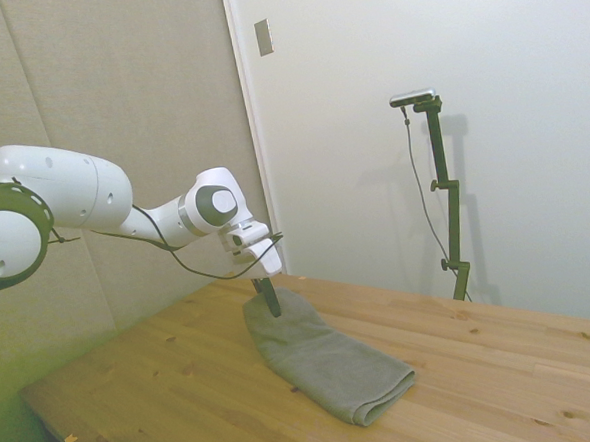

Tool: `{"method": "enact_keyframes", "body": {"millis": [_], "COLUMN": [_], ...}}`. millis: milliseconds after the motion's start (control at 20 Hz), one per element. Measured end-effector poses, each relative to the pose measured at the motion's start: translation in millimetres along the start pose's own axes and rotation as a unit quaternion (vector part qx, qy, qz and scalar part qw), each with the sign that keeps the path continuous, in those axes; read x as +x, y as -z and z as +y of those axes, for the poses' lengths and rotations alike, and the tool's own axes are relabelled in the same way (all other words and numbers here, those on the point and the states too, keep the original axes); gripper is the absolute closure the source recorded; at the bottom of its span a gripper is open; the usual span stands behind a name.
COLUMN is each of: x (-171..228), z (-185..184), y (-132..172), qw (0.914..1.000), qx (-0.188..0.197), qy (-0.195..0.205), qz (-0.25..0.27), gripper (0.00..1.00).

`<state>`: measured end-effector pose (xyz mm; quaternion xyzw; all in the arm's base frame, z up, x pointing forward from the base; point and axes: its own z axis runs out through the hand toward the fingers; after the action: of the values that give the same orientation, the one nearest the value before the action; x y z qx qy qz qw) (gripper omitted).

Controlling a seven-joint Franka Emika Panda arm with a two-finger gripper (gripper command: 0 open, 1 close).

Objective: Fold the towel

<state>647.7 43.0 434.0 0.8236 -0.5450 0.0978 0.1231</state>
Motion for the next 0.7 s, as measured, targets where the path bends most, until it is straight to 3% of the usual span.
{"method": "enact_keyframes", "body": {"millis": [350,700], "x": [39.2,65.6], "z": [39.1,75.9], "y": [24.0,15.6], "qw": [0.9994,0.9983], "qx": [0.024,0.034], "qy": [-0.023,-0.048], "qz": [0.003,-0.001], "gripper": [1.0,1.0]}}
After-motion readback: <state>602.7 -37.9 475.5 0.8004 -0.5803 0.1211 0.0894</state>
